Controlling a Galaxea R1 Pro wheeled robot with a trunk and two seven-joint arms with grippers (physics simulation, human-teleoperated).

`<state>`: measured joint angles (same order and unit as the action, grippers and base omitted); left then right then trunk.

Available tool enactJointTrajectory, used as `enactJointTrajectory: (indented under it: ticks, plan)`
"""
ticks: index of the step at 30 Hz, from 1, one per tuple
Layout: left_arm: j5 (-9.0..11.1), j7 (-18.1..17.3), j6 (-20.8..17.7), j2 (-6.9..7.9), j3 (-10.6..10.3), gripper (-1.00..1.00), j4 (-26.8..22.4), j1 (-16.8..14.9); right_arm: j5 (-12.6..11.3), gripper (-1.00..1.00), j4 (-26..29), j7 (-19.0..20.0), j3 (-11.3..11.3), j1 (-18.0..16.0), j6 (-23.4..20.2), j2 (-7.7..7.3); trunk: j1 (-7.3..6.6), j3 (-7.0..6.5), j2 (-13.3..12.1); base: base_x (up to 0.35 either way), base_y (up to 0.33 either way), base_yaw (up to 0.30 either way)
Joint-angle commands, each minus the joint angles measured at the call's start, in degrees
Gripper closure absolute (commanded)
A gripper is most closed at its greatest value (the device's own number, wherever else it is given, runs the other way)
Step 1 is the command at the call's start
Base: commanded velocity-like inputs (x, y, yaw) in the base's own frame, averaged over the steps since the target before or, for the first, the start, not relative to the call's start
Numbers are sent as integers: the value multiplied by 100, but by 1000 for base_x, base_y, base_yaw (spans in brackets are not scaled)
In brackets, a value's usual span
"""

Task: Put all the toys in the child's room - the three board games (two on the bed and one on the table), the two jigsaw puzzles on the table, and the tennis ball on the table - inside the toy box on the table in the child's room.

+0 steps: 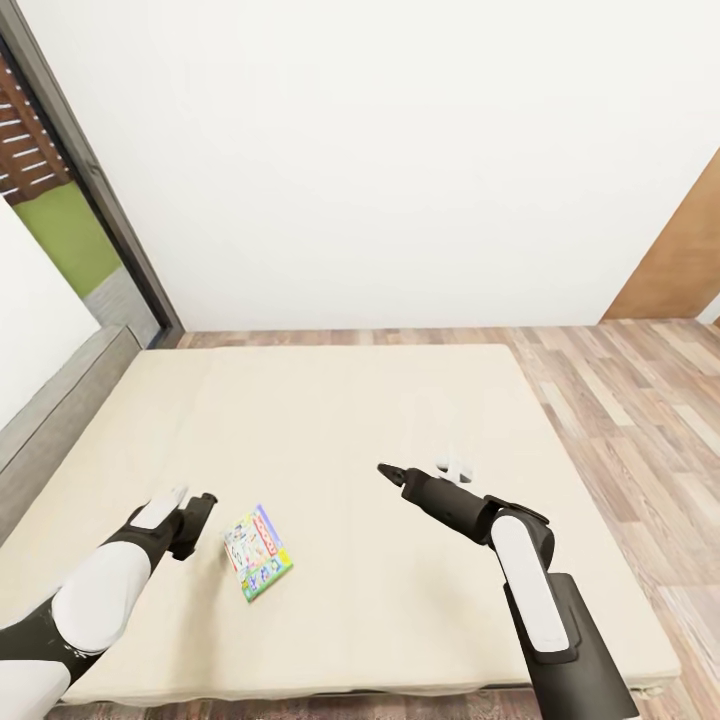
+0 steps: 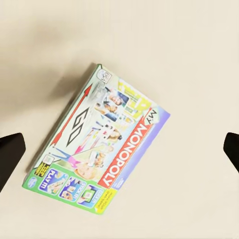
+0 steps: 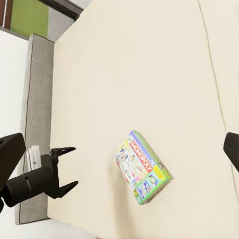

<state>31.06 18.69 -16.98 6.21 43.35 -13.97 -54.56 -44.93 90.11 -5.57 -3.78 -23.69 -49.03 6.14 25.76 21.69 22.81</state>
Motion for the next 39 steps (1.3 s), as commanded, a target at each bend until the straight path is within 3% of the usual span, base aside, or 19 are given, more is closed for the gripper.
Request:
enactJointTrajectory:
  ticks: [1,19,33,37,39]
  plan:
    - [62,38,-22,0,-11,-100,-13,-2,-56,-100,7,-58,0,-4,-18,2,3,19,11,0,0,0]
    - [65,12,-33,-85,-6,-100,-18,-2,-42,-100,7,-33,31,-4,-35,-17,3,186,11,0,0,0]
    - [76,-22,-64,-46,9,-100,-25,-9,-42,-100,7,-24,43,-4,-36,-25,3,316,11,0,0,0]
    - [100,-26,-65,-37,136,-100,-35,-10,-42,-100,7,-23,45,-4,-36,-25,3,353,11,0,0,0]
    - [158,-33,-64,-39,301,-100,-40,-9,-45,-100,7,-23,45,-4,-36,-25,3,372,11,0,0,0]
